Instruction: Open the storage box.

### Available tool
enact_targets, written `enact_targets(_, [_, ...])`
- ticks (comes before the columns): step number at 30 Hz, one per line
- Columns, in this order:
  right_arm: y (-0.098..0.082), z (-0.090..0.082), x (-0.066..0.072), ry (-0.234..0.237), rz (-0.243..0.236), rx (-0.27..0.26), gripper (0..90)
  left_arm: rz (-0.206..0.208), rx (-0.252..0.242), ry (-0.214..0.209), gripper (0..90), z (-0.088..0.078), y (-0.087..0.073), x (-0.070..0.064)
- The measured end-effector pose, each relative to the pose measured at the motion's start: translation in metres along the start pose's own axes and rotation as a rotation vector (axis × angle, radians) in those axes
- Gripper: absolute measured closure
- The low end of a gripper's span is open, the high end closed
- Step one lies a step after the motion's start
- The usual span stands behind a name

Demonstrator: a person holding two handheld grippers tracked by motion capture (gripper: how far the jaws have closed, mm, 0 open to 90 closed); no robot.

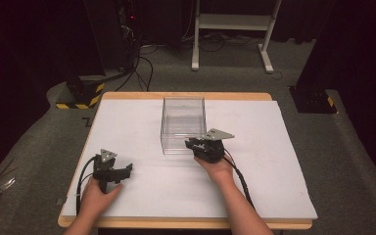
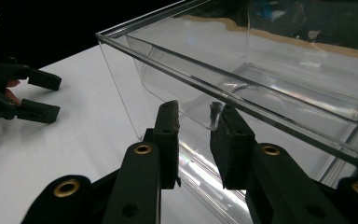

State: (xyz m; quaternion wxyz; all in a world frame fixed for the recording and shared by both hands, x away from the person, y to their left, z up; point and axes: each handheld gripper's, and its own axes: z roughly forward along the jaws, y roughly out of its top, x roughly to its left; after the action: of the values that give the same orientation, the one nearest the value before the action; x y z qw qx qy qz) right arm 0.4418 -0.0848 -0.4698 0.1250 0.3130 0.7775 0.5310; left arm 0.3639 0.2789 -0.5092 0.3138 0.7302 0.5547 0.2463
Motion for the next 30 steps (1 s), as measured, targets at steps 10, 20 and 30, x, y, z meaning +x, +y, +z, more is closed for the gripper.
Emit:
enact_targets(10, [-0.002, -0.002, -0.008, 0.057, 0.000, -0.009, 76.7, 0.001, 0.001, 0.000, 13.9, 0.000, 0.000, 0.000])
enact_targets(20, [-0.004, -0.005, -0.013, 0.103, 0.002, -0.013, 79.8, 0.000, -0.001, 0.001, 13.9, 0.000, 0.000, 0.000])
enact_targets(30, [-0.008, -0.011, -0.011, 0.136, -0.009, -0.018, 81.5, -0.001, -0.002, 0.001, 13.9, 0.000, 0.000, 0.000])
